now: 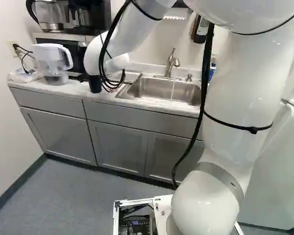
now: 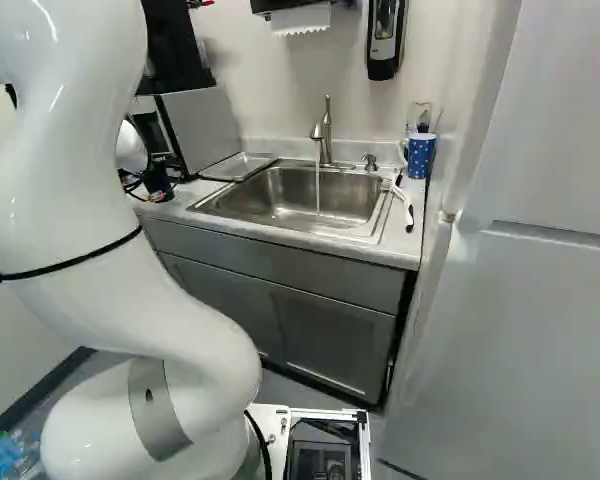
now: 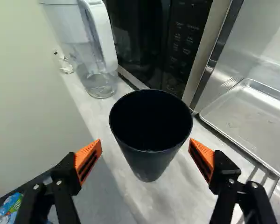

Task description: Rinse the cup and place it in the tray

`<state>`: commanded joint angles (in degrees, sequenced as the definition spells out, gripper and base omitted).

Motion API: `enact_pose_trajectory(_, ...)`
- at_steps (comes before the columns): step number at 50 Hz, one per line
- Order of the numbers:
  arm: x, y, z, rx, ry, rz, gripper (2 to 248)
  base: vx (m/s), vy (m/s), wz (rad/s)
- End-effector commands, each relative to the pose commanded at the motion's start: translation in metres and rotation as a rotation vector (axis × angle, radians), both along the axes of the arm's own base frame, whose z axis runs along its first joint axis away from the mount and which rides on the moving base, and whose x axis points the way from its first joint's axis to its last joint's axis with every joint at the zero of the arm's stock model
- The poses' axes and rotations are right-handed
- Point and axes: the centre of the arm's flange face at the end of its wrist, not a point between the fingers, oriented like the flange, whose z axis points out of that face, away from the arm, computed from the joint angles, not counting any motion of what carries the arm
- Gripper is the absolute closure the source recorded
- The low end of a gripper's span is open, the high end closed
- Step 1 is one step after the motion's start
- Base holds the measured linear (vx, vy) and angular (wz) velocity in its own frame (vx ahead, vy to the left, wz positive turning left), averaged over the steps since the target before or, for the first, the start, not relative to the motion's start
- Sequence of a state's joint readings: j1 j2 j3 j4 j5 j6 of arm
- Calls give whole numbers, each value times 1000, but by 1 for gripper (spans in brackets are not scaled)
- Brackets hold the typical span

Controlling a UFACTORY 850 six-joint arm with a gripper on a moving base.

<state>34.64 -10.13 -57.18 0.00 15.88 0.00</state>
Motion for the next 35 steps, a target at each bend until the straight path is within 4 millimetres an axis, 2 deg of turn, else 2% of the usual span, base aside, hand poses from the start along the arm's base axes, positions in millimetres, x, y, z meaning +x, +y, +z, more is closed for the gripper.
enact_pose_trajectory(35, -9, -7, -23, 61, -89, -1, 3, 0, 0, 0)
